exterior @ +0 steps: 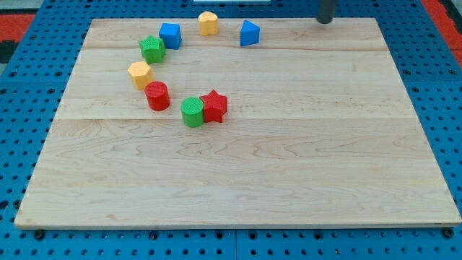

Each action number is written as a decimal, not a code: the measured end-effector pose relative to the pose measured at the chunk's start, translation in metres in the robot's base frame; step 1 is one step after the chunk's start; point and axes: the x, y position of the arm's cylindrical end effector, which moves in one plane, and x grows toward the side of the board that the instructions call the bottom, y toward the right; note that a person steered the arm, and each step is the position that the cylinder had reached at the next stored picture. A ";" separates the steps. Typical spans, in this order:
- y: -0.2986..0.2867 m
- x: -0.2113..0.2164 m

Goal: Move the blue triangle slightly down

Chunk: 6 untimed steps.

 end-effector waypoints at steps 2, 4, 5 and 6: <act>-0.166 0.006; -0.135 0.061; -0.165 0.089; -0.256 0.112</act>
